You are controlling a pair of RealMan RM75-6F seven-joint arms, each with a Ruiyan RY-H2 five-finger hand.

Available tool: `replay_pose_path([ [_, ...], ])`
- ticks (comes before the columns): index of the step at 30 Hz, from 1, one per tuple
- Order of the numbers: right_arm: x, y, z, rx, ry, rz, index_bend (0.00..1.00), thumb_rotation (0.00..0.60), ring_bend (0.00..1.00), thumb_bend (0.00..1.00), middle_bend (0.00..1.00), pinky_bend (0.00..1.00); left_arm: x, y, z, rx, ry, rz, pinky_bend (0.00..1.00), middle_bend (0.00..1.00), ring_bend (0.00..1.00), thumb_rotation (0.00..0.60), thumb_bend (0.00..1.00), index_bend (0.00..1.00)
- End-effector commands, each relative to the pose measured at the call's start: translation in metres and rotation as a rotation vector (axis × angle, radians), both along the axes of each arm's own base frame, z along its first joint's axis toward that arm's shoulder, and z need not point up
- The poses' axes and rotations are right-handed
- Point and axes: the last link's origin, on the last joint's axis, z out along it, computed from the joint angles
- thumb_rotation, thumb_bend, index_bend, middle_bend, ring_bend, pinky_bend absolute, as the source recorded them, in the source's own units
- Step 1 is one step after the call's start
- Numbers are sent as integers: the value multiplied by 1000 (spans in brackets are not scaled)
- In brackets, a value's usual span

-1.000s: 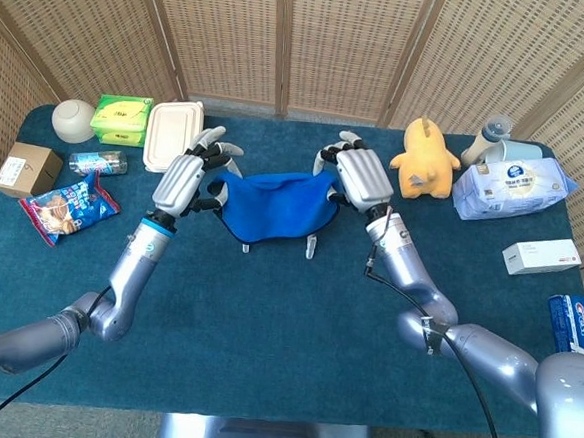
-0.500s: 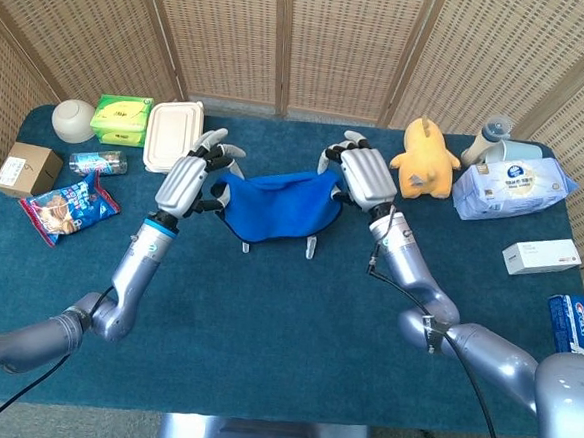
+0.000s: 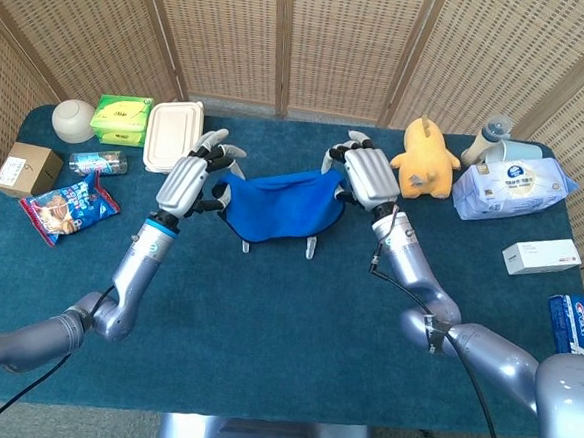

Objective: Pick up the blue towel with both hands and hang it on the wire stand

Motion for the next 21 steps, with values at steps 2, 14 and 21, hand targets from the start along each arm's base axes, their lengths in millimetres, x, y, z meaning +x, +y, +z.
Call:
replay_pose_path([
  [2,0,0,0,0,1,-1,930,600,345,475,475,172,-1,0,0,1,2,2,0,303,98,600,610,707],
  [14,-5,1,0,17,66,-5,730,600,224,446,379,127,-7,-2,-1,-26,46,4,0,142,5,600,588,409],
  [21,-10,2,1,35,148,-5,434,600,39,389,228,50,-16,-4,4,-53,141,9,0,9,0,600,579,171],
])
